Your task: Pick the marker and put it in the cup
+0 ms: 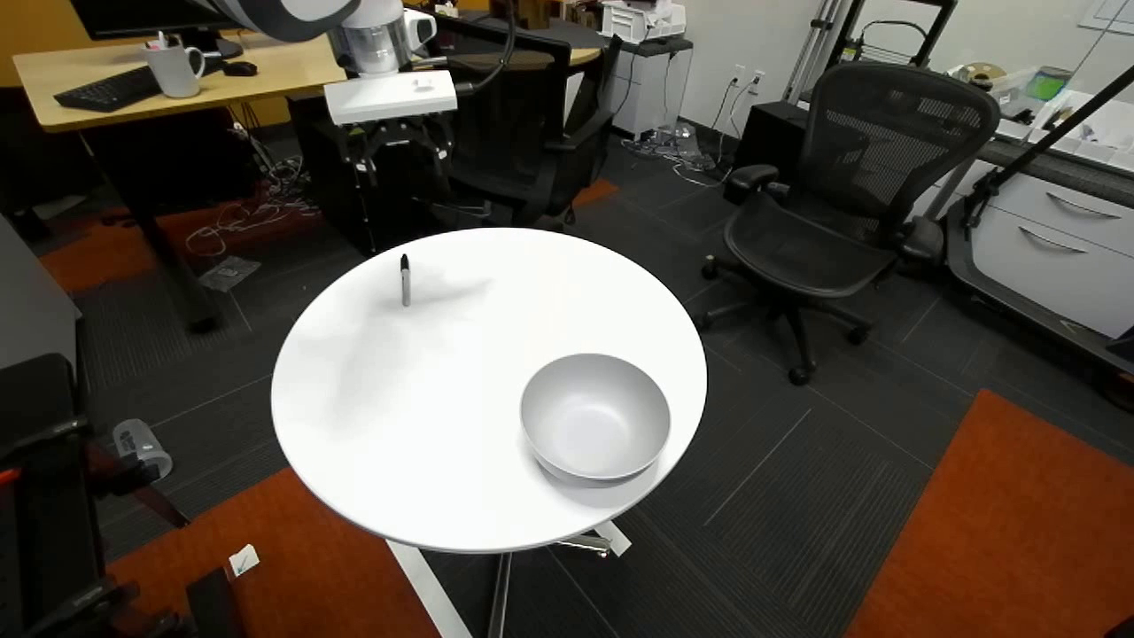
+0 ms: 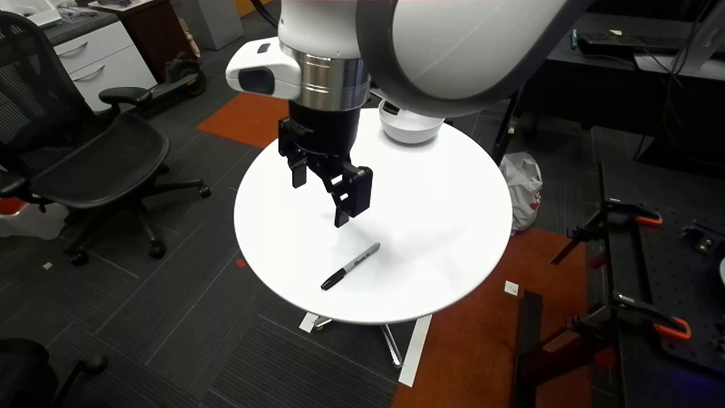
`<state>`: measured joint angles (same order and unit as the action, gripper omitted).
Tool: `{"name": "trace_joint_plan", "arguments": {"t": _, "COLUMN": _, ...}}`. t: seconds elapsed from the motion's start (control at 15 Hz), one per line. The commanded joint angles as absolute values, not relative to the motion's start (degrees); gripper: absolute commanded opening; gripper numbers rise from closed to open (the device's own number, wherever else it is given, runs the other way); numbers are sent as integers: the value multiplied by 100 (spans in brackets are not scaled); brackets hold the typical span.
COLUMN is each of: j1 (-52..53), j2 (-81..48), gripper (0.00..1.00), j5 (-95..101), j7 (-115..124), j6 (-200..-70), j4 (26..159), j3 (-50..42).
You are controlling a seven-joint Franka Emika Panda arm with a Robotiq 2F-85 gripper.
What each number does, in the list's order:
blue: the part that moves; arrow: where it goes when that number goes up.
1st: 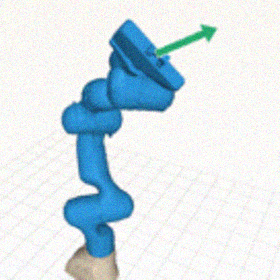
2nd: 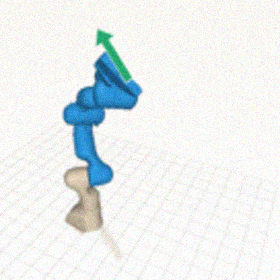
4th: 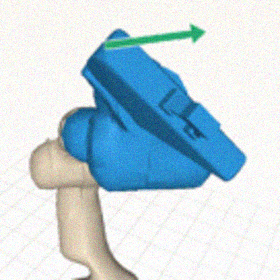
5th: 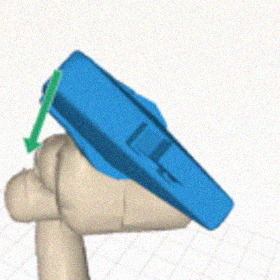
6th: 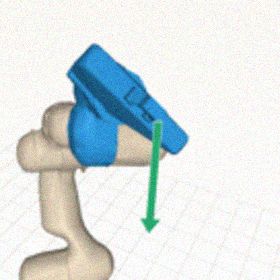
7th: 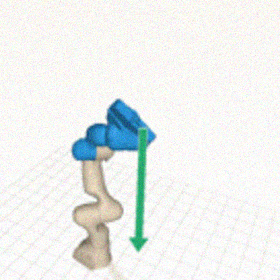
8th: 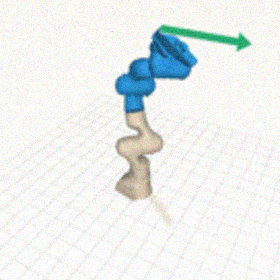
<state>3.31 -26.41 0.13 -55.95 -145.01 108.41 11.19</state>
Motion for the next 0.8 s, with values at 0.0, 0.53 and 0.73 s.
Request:
{"name": "trace_joint_plan", "arguments": {"t": 0.0, "j1": 236, "j2": -2667, "gripper": 100, "j5": 113, "j7": -5581, "j6": -14513, "j4": 10796, "j3": 1131}}
{"name": "trace_joint_plan", "arguments": {"t": 0.53, "j1": 230, "j2": -2866, "gripper": 100, "j5": 206, "j7": -5421, "j6": -14670, "j4": 10932, "j3": 1055}}
{"name": "trace_joint_plan", "arguments": {"t": 0.73, "j1": 232, "j2": -2993, "gripper": 100, "j5": 173, "j7": -5405, "j6": -14722, "j4": 10987, "j3": 1097}}
